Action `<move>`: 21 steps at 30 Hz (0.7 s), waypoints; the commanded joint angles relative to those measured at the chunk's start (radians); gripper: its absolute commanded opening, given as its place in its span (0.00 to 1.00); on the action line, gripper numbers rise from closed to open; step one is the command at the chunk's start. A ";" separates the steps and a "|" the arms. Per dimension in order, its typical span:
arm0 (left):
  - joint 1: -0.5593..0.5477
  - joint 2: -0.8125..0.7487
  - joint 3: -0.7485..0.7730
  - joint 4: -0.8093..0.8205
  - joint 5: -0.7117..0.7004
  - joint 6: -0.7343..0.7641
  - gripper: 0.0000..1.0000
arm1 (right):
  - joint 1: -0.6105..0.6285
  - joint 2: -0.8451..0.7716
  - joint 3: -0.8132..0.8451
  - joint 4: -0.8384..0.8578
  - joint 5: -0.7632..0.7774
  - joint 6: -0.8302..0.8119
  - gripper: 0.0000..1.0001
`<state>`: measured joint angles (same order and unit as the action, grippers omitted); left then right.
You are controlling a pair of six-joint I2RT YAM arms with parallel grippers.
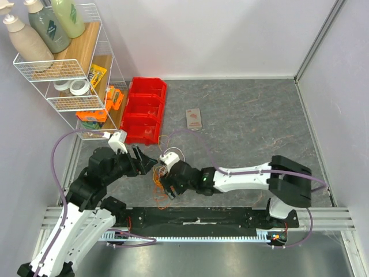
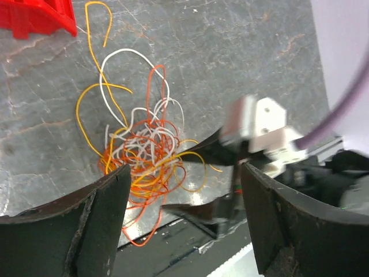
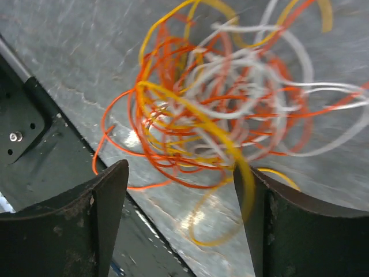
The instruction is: Untangle the cables
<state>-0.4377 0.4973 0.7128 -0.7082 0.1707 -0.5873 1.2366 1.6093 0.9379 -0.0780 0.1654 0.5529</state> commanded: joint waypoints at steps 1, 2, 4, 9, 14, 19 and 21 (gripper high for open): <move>0.002 -0.106 -0.035 -0.025 0.052 -0.146 0.80 | 0.050 0.069 0.021 0.208 0.080 0.091 0.76; 0.004 -0.123 -0.061 -0.019 0.064 -0.178 0.78 | 0.050 0.066 0.001 0.214 0.106 0.102 0.71; 0.002 -0.135 -0.129 0.022 0.125 -0.226 0.73 | 0.050 0.026 -0.052 0.207 0.198 0.134 0.51; 0.004 -0.079 -0.312 0.249 0.353 -0.298 0.68 | 0.050 -0.231 -0.247 0.169 0.304 0.168 0.35; -0.013 0.000 -0.372 0.447 0.435 -0.344 0.72 | 0.026 -0.458 -0.388 0.156 0.258 0.160 0.17; -0.065 0.050 -0.375 0.523 0.379 -0.367 0.70 | 0.020 -0.485 -0.412 0.173 0.210 0.128 0.00; -0.087 0.075 -0.378 0.523 0.353 -0.373 0.68 | 0.020 -0.485 -0.410 0.188 0.200 0.113 0.18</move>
<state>-0.4904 0.5343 0.3264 -0.2996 0.5301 -0.9089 1.2564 1.1236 0.5327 0.0681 0.3832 0.6941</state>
